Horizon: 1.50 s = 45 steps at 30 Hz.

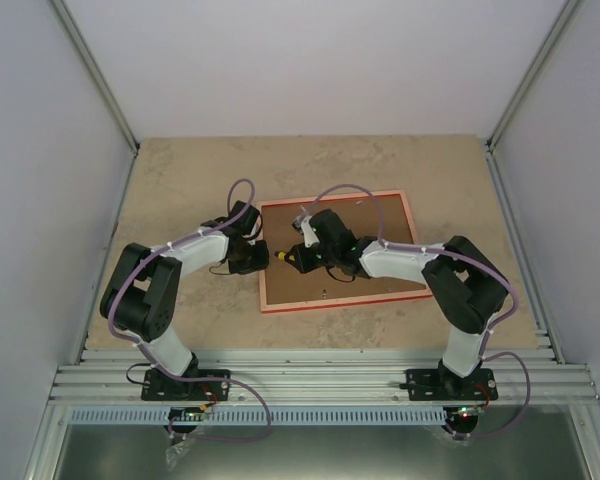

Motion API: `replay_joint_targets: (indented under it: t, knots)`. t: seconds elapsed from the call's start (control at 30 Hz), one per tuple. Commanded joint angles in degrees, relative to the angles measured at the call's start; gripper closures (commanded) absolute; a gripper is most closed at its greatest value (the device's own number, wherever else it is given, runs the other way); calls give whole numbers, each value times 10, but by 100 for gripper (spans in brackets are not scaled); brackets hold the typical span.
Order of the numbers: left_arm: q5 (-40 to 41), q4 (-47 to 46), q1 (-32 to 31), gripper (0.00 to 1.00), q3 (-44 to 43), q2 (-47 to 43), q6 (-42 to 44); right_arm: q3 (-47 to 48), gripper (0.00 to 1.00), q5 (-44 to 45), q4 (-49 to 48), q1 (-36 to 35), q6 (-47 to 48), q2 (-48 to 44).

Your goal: Take the photo out of the frame

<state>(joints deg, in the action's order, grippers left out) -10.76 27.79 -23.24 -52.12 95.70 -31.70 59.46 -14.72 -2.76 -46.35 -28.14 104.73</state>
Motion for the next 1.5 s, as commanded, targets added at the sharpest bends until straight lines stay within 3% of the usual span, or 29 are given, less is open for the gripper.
replay_joint_targets:
  t: [0.0, 0.47, 0.8, 1.0, 1.23, 1.47]
  knots:
    - [-35, 6, -4, 85, 36, 38, 6, -16, 100, 39, -39, -2, -40, -9]
    - [-77, -24, -4, 87, 59, 36, -10, -48, 99, 89, -125, -14, -138, -36]
    - [-63, -27, -4, 88, 63, 27, -22, -50, 100, 121, -110, -16, -184, -55]
    - [-37, -6, -4, 87, 49, 24, -13, -17, 100, 89, -30, -14, -116, -50]
    - [9, 28, -4, 87, 25, 20, 11, 32, 99, 22, 98, 1, 39, -51]
    - [8, 43, -4, 90, 2, 24, 59, 70, 100, 25, 174, 8, 137, -41]
